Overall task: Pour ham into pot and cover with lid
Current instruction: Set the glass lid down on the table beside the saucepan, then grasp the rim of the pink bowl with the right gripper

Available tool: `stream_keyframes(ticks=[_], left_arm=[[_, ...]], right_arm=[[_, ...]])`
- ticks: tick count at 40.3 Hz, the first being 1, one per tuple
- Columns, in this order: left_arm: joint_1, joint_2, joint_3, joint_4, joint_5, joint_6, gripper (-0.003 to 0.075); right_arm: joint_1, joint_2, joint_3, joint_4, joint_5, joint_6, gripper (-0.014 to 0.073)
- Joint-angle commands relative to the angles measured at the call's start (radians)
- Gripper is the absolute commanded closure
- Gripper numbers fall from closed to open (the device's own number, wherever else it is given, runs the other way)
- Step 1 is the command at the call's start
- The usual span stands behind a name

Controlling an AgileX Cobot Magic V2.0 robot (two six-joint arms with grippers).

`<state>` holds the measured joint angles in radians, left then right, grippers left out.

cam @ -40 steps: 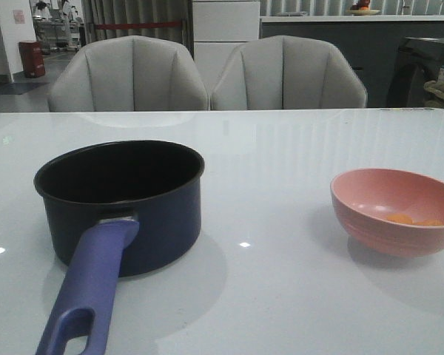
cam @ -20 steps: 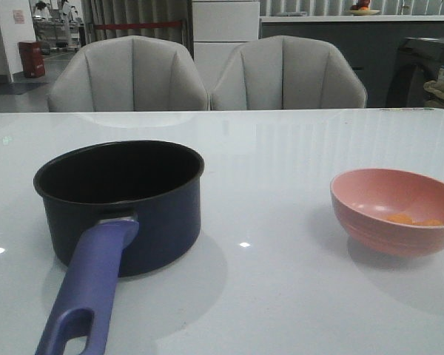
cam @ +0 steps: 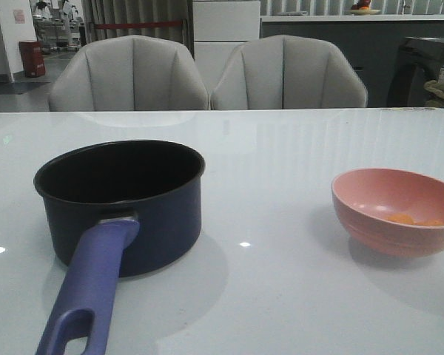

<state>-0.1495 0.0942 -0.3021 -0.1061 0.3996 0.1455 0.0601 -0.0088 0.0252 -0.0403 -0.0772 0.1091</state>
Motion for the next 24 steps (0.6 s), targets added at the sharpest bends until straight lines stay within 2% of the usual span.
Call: stream_keyframes(ticks=[1, 11, 15, 24], left_arm=[[-0.007, 0.012, -0.027, -0.003, -0.084, -0.001, 0.0606], [-0.007, 0.012, -0.027, -0.003, -0.086, -0.001, 0.0606], [-0.007, 0.012, -0.027, -0.003, -0.089, -0.001, 0.0606], [-0.007, 0.012, -0.027, -0.003, -0.091, -0.001, 0.0606]], right_arm=[[-0.001, -0.008, -0.03, 0.031, -0.078, 0.007, 0.044], [-0.001, 0.185, -0.212, 0.05, 0.135, 0.007, 0.044], [-0.001, 0.258, -0.24, 0.052, 0.145, 0.007, 0.044], [-0.001, 0.354, -0.24, 0.071, 0.056, 0.014, 0.044]])
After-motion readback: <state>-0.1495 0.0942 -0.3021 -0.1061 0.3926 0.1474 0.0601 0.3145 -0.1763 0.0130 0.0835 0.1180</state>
